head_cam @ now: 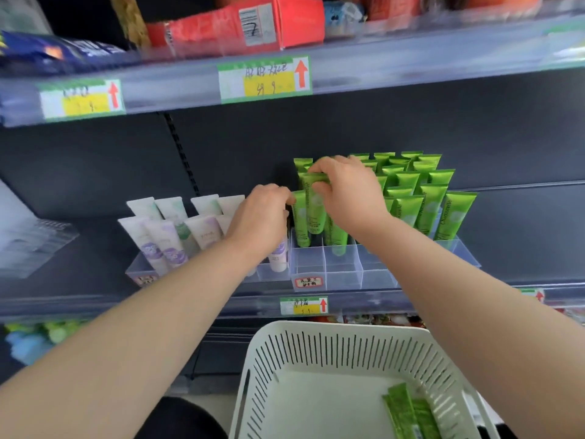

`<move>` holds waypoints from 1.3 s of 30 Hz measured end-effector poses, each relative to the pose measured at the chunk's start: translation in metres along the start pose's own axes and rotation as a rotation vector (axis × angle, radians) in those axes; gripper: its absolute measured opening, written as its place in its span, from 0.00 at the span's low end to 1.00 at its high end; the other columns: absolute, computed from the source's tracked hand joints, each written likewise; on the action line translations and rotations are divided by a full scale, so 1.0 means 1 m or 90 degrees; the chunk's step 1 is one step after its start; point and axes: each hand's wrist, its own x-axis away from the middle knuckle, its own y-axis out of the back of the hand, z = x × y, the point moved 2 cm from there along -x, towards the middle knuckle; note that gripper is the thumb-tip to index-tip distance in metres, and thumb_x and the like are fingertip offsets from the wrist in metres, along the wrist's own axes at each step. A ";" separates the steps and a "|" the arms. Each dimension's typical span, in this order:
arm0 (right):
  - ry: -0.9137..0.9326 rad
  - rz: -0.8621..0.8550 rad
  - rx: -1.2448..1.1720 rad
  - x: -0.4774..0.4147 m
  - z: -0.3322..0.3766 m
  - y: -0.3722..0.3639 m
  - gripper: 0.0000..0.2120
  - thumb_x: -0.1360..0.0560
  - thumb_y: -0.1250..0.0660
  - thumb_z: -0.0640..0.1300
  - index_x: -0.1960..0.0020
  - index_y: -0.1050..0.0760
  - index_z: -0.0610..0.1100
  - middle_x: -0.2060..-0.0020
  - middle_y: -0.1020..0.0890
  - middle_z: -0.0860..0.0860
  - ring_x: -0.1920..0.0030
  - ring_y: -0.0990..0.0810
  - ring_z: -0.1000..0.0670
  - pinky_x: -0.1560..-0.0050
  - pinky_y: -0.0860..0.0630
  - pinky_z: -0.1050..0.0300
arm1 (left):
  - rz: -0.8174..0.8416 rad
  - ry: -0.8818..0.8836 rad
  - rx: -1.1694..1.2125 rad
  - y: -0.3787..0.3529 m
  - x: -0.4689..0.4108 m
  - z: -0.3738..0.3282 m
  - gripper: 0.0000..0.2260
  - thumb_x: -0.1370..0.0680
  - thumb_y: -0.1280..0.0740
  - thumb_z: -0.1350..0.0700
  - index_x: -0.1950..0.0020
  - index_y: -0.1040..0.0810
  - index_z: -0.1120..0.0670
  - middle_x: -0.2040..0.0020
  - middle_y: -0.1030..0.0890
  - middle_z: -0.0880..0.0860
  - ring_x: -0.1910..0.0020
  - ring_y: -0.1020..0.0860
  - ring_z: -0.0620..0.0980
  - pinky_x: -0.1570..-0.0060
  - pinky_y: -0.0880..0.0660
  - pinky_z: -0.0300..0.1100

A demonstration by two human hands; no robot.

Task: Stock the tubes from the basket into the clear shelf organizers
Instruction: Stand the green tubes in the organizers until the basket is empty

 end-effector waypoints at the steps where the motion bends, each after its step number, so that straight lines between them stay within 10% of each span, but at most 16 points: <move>1: -0.004 0.013 0.009 -0.003 0.001 -0.006 0.12 0.24 0.37 0.42 0.41 0.24 0.47 0.47 0.20 0.48 0.45 0.26 0.42 0.48 0.29 0.48 | 0.003 -0.002 0.005 0.000 0.007 0.002 0.13 0.23 0.38 0.65 0.41 0.21 0.54 0.43 0.21 0.53 0.44 0.27 0.53 0.51 0.29 0.47; 15: -0.020 0.144 0.140 -0.008 -0.012 -0.062 0.17 0.25 0.39 0.36 0.40 0.24 0.52 0.49 0.18 0.50 0.42 0.31 0.45 0.51 0.37 0.50 | 0.026 -0.011 0.058 -0.015 0.030 0.016 0.16 0.25 0.36 0.70 0.42 0.20 0.53 0.44 0.21 0.50 0.44 0.27 0.50 0.51 0.30 0.42; 27: 0.017 -0.023 0.071 0.085 -0.026 -0.024 0.13 0.27 0.34 0.38 0.44 0.22 0.47 0.50 0.20 0.47 0.47 0.26 0.40 0.55 0.31 0.47 | 0.073 -0.058 0.138 -0.048 0.068 -0.029 0.11 0.23 0.36 0.66 0.45 0.20 0.55 0.45 0.20 0.52 0.42 0.26 0.52 0.45 0.28 0.48; 39: -0.200 0.353 0.095 0.266 -0.093 -0.076 0.19 0.26 0.37 0.38 0.36 0.28 0.48 0.41 0.26 0.49 0.40 0.30 0.45 0.42 0.30 0.48 | 0.311 0.016 0.185 -0.151 0.175 -0.066 0.12 0.22 0.36 0.64 0.43 0.20 0.52 0.43 0.21 0.50 0.41 0.25 0.49 0.41 0.30 0.43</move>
